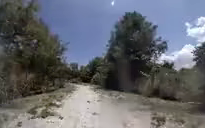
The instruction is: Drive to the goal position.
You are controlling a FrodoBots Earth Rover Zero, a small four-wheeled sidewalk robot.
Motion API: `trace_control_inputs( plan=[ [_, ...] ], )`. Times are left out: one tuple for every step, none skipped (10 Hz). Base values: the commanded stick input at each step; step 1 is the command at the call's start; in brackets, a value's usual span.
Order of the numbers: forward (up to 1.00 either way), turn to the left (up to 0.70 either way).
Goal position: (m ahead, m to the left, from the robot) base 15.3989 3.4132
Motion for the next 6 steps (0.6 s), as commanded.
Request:
trace_control_inputs(
  plan=[
    [0.85,-0.01],
    [0.85,-0.01],
    [0.85,-0.01],
    [0.85,-0.01],
    [0.85,-0.01],
    [0.85,-0.01]
  ],
)
